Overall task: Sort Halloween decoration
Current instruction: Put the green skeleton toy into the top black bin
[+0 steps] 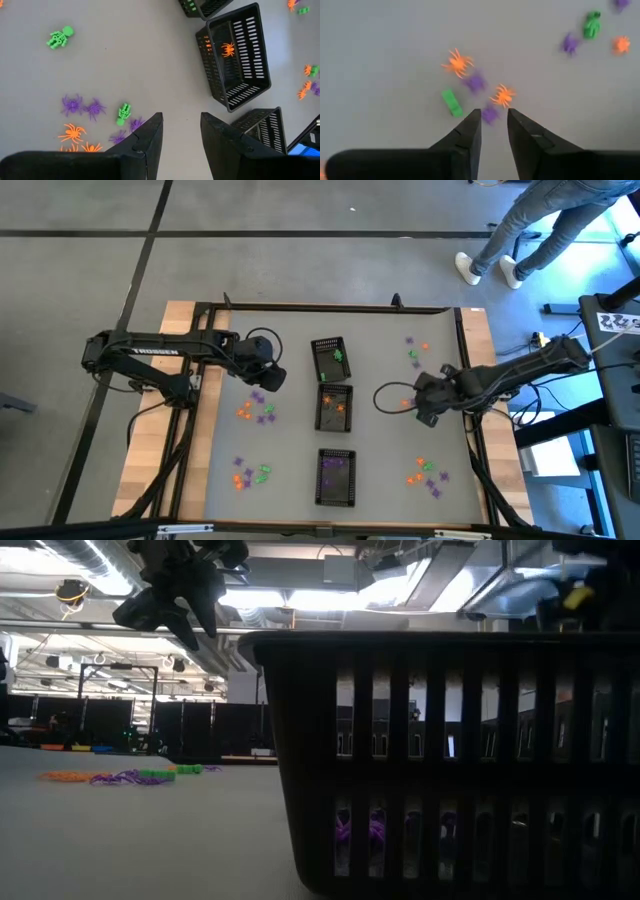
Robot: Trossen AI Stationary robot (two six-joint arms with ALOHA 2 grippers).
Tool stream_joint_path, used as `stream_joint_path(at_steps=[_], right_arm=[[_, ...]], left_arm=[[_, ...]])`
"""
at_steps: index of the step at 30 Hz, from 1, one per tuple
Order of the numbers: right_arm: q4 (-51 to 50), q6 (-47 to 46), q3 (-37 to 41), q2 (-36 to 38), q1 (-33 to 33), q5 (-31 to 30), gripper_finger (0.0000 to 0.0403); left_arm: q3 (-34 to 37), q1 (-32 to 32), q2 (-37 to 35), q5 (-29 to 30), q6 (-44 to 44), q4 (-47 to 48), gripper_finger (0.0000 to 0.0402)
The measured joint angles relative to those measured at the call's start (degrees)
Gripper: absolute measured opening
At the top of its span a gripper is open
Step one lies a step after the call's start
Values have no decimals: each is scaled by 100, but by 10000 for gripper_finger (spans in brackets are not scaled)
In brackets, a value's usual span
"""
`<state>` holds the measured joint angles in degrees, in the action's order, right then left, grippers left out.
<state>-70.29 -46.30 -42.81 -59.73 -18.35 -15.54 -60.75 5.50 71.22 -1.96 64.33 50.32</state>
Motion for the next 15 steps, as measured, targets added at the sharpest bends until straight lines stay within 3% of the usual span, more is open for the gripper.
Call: stream_joint_path(at_steps=[10, 15], right_arm=[[710, 24, 819, 79, 0, 334, 95], [1443, 294, 986, 18, 0, 430, 138]], left_arm=[[0, 0, 0, 0, -1, 1, 124], [0, 0, 0, 0, -1, 1, 124]])
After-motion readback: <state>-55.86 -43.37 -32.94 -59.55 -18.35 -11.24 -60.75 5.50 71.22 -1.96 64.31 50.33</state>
